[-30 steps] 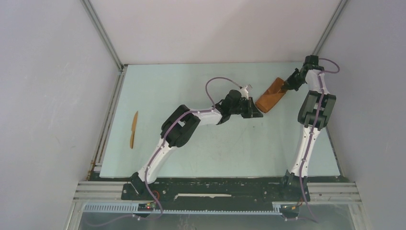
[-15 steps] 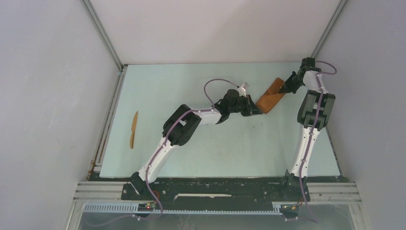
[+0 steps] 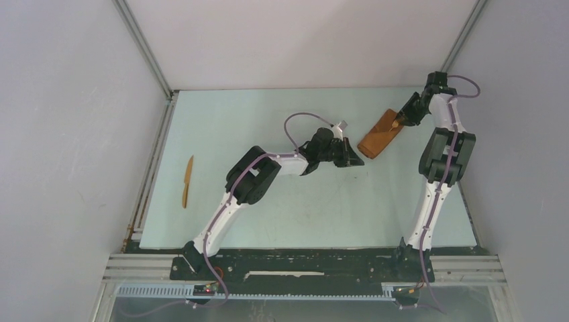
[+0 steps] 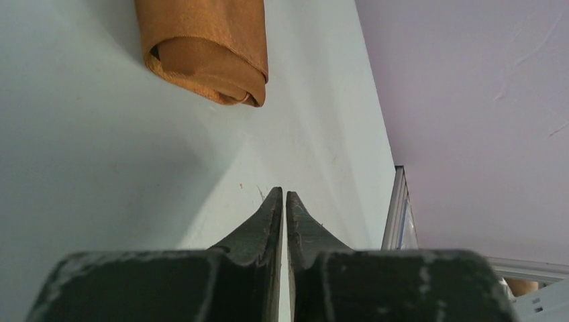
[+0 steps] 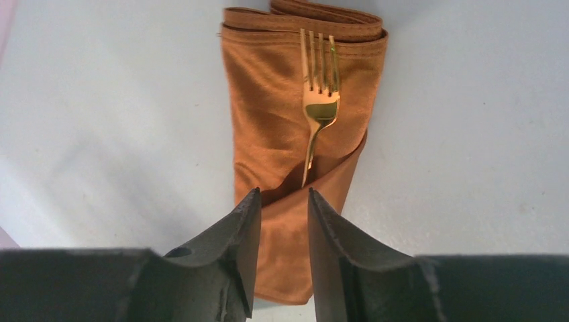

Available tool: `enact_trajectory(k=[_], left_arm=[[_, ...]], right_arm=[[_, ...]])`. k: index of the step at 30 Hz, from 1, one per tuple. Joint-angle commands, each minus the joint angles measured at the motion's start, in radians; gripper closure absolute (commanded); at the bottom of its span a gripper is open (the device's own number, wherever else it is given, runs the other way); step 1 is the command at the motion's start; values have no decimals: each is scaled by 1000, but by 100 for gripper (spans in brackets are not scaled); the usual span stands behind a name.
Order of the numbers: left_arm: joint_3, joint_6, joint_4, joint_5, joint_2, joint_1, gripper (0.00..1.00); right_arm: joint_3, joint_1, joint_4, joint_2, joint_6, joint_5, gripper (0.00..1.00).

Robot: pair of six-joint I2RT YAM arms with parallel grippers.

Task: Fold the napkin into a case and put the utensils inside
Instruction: Insert the fork into the folded napkin.

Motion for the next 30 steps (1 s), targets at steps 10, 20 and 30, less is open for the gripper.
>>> enact_trajectory(k=[10, 20, 30], left_arm=[[-271, 92, -14, 24, -383, 33, 86], [-711, 157, -25, 41, -721, 47, 85], [-970, 331, -530, -188, -1241, 236, 53]], right_arm=[[-29, 9, 272, 25, -65, -331, 53], [104, -22, 343, 204, -2, -365, 53], [226, -7, 263, 231, -18, -354, 51]])
